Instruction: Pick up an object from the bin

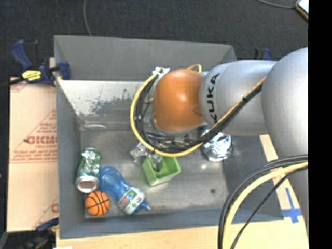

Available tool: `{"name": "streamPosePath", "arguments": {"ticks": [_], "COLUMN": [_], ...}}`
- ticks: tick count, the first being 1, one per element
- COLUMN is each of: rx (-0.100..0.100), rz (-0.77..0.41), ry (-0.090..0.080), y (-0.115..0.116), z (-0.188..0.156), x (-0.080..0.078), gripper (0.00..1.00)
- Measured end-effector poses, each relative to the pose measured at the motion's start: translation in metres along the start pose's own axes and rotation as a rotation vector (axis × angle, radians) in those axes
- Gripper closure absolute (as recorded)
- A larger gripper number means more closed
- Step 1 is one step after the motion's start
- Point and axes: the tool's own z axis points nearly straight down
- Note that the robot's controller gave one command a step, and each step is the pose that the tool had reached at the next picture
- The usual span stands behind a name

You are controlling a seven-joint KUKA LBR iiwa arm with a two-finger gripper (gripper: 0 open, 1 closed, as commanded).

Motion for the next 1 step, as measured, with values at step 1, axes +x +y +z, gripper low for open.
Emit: {"name": "streamPosePath", "arguments": {"ticks": [1], "rx": [-0.002], "rz": [0.002], "ry": [0.003], "y": [0.0003], "z": [-0.0296], "x": [0.0007], "gripper": [1.0]}}
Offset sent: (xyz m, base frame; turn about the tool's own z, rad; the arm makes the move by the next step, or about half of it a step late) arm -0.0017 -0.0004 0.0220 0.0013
